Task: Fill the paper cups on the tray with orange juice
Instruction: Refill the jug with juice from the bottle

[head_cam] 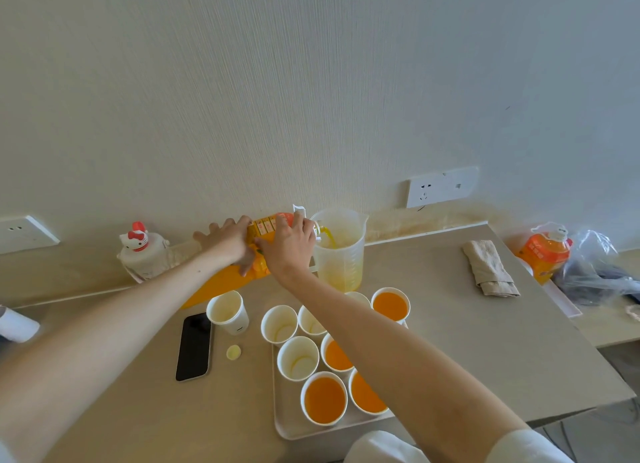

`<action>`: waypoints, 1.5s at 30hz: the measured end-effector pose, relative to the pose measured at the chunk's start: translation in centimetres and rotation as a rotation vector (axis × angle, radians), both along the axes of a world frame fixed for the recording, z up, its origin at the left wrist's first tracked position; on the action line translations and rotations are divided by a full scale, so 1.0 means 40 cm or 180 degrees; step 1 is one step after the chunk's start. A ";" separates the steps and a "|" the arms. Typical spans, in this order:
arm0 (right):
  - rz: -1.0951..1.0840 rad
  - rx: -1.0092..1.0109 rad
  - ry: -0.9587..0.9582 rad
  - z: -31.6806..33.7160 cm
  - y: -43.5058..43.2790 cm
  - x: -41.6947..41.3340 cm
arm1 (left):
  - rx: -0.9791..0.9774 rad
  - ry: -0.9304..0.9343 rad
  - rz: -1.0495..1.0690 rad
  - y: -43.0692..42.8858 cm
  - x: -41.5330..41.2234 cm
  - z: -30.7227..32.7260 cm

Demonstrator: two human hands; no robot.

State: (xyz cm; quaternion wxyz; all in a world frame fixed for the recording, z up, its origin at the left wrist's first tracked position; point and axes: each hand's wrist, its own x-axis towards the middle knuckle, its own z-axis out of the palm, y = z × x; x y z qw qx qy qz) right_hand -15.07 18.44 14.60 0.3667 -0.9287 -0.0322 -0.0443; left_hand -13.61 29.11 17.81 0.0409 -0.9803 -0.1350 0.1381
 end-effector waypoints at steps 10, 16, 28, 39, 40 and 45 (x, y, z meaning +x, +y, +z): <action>0.0038 0.0129 -0.0046 -0.005 -0.005 0.007 | 0.0016 -0.0006 -0.0029 -0.005 -0.006 -0.001; 0.0073 0.0232 -0.0012 -0.005 -0.008 0.008 | 0.0027 -0.0024 -0.0052 -0.006 -0.010 0.000; 0.0086 0.0235 0.0007 -0.006 -0.006 0.009 | 0.0044 0.0027 -0.0004 -0.010 -0.005 0.005; 0.0121 0.0217 -0.0001 -0.003 -0.005 0.012 | 0.0086 0.0030 -0.0010 -0.005 0.000 0.009; 0.0112 0.0227 -0.0001 -0.004 -0.004 0.012 | 0.0106 0.0027 -0.0017 -0.005 0.000 0.008; 0.0098 0.0239 -0.0005 -0.006 0.000 0.011 | 0.0127 0.0025 0.0008 -0.005 0.001 0.003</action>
